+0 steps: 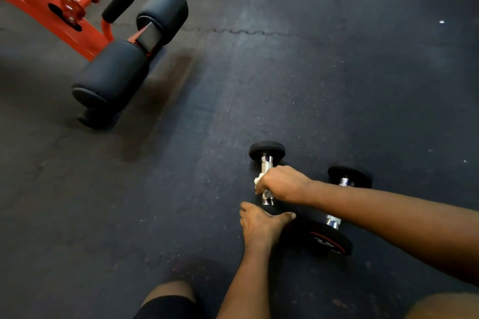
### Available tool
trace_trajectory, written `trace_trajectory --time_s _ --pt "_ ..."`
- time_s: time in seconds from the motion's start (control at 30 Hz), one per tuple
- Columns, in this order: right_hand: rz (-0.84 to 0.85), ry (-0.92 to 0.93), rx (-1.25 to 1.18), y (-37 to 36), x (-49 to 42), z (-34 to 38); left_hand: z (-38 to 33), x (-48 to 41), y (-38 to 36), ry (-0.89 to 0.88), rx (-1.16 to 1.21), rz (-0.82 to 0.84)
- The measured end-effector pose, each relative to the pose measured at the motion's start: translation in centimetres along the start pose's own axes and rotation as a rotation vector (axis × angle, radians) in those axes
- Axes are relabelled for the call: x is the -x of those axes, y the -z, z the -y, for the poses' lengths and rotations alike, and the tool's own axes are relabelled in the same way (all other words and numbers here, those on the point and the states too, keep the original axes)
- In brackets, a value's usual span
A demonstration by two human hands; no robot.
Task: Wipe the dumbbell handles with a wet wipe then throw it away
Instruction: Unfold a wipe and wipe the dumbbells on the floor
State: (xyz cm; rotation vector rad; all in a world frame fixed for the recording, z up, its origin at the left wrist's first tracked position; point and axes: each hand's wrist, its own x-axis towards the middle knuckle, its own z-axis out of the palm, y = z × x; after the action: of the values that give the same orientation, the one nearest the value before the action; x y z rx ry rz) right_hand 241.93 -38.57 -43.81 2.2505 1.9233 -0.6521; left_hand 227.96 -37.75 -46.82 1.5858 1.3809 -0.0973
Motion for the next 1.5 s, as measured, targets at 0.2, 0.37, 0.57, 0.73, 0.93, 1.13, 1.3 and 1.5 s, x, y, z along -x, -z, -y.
trace_trajectory --time_s 0.2,0.37,0.57,0.73,0.93,1.13,1.3,1.5 --pt "-0.148 -0.116 0.104 3.4 -2.2 -2.7 -0.1 0.4 -0.3 -0.015 -0.024 -0.017" --pt "-0.085 -0.061 0.117 2.1 -1.8 -1.9 -0.2 0.3 -0.2 -0.013 -0.032 -0.019" --pt "-0.253 -0.171 -0.052 -0.2 0.8 -1.9 -0.3 0.1 -0.1 -0.004 -0.037 -0.013" --pt "-0.401 -0.468 -0.457 -4.4 1.7 -2.8 -0.4 0.4 0.2 -0.007 -0.045 -0.009" --pt "-0.543 -0.792 -0.829 -3.5 -2.3 -2.0 -0.4 0.2 0.1 -0.017 -0.029 -0.009" --pt "-0.595 -0.878 -1.101 -4.9 -2.1 -0.4 -0.5 0.5 0.4 -0.013 -0.012 0.020" --pt "-0.619 -0.887 -1.198 -4.7 -3.2 -0.3 -0.6 0.4 0.3 -0.009 -0.029 0.018" --pt "-0.661 -0.904 -1.087 -5.0 -2.5 0.8 -0.6 0.3 0.6 0.008 -0.041 0.027"
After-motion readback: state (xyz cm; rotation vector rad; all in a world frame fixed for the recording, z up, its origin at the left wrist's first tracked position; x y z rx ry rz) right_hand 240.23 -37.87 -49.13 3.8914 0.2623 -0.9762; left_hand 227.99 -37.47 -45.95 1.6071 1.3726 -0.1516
